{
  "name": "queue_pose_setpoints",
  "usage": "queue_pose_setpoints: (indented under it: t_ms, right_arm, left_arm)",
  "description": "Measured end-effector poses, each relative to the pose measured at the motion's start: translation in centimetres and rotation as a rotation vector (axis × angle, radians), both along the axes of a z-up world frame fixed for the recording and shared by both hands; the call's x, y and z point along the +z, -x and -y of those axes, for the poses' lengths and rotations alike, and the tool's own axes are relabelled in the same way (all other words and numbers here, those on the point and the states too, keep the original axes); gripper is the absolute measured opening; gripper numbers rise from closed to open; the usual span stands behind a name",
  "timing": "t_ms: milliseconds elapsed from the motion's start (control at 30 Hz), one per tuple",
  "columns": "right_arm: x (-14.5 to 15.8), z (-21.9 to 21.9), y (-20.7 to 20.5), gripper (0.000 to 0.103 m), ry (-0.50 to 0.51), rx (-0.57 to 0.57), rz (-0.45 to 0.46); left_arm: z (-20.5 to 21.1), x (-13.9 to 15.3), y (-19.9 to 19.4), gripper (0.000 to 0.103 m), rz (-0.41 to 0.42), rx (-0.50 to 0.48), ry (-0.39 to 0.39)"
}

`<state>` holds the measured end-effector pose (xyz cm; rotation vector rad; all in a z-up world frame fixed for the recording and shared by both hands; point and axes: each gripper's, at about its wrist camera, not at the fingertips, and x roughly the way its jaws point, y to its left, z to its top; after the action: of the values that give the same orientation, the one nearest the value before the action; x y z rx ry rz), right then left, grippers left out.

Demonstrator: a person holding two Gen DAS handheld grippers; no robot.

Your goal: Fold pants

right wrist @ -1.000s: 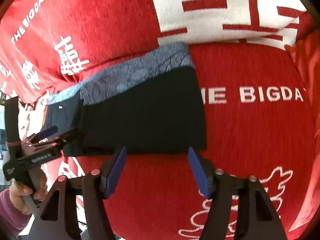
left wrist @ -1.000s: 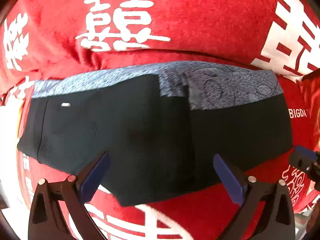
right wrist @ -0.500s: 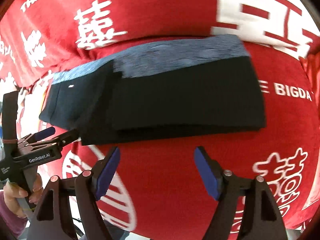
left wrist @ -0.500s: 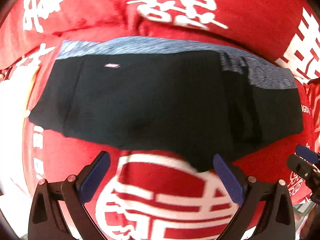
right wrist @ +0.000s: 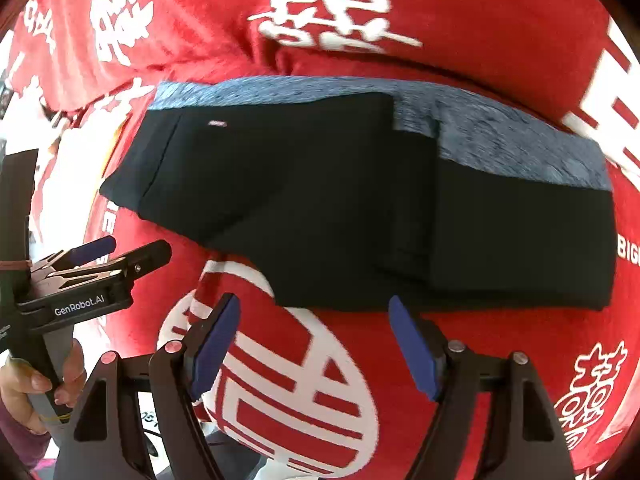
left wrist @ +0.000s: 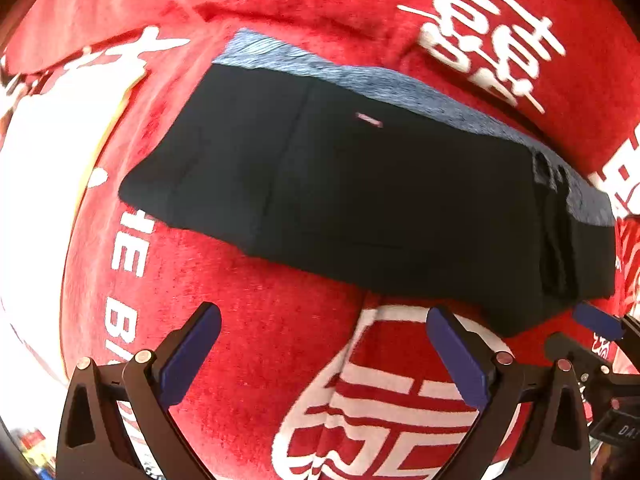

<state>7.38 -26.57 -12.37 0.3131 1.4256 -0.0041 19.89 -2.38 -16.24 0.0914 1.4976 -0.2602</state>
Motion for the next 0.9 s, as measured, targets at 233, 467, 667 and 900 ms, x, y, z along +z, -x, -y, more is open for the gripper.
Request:
queue_pose_setpoints:
  t_ms: [233, 467, 667, 900]
  right_arm:
    - [-0.4, -2.3, -1.5, 0.080, 0.008, 0.057, -0.015]
    - [-0.9, -3.3, -2.1, 0.080, 0.009, 0.089, -0.033]
    - [-1.2, -3.4, -2.4, 0.080, -0.004, 0.100, -0.040]
    - [-1.7, -3.7, -2.5, 0.080, -0.015, 0.110, -0.051]
  left_arm:
    - [-2.7, -1.2, -0.9, 0.103, -0.006, 0.077, -0.006]
    - [-5.1, -1.8, -1.6, 0.103, -0.014, 0.147, 0.111]
    - [-7.8, -2.3, -3.2, 0.103, -0.008, 0.223, 0.204]
    - [-9.6, -2.9, -3.7, 0.103, -0.020, 0.363, 0.368]
